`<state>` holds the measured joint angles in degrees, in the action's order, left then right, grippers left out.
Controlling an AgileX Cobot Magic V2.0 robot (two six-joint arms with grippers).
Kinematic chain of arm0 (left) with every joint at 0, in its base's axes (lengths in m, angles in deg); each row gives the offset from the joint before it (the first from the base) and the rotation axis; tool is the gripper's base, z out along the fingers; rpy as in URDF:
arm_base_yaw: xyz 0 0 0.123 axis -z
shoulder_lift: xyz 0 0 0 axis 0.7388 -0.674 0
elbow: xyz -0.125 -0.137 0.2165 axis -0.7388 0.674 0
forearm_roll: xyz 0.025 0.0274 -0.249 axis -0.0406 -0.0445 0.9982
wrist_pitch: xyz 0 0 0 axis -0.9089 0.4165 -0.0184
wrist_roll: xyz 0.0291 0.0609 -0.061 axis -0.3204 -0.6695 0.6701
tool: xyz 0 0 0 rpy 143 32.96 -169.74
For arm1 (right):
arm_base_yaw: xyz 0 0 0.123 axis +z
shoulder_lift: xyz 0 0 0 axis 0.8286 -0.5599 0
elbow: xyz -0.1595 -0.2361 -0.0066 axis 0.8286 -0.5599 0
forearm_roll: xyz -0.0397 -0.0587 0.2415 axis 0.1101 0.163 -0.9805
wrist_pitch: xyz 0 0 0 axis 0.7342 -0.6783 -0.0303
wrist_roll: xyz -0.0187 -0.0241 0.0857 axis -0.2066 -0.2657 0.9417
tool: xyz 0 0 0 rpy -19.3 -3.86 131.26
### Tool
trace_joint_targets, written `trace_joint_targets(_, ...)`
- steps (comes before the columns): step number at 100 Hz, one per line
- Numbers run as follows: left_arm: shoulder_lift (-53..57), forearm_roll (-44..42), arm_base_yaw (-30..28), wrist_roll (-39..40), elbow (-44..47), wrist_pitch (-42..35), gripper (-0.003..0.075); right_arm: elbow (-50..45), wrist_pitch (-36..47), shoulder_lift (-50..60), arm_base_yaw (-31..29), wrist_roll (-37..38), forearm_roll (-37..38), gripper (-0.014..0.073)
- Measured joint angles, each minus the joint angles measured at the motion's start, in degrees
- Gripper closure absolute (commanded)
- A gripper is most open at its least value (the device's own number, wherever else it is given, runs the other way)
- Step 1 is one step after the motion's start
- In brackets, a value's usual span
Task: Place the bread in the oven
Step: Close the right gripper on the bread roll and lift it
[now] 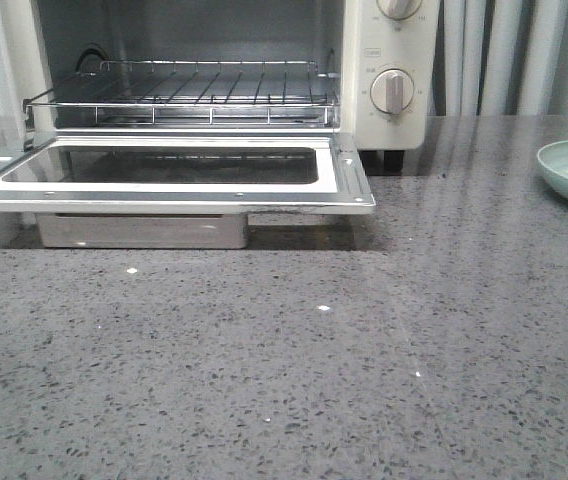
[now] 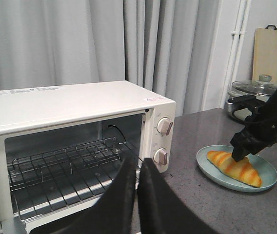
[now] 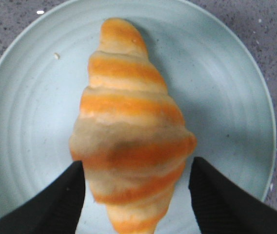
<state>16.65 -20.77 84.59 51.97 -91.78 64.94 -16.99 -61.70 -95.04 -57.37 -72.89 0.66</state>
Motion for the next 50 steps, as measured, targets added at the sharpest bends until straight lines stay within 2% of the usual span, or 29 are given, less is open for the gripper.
trace_joint_targets(24, 0.0, 0.0, 0.0, 0.0, 0.0, 0.3, 0.0742, 0.0, 2.8, -3.3, 0.0, 0.0, 1.2, 0.0204)
trace_joint_targets(31, 0.0, 0.0, 0.0, 0.0, 0.0, 0.4, 0.0742, 0.0, 2.9, -3.8, 0.0, 0.0, 1.2, 0.0271)
trace_joint_targets(50, 0.0, 0.0, 0.0, 0.0, 0.0, 0.6, 0.0742, 0.1, 2.9, -4.0, 0.0, 0.0, 1.3, 0.0524)
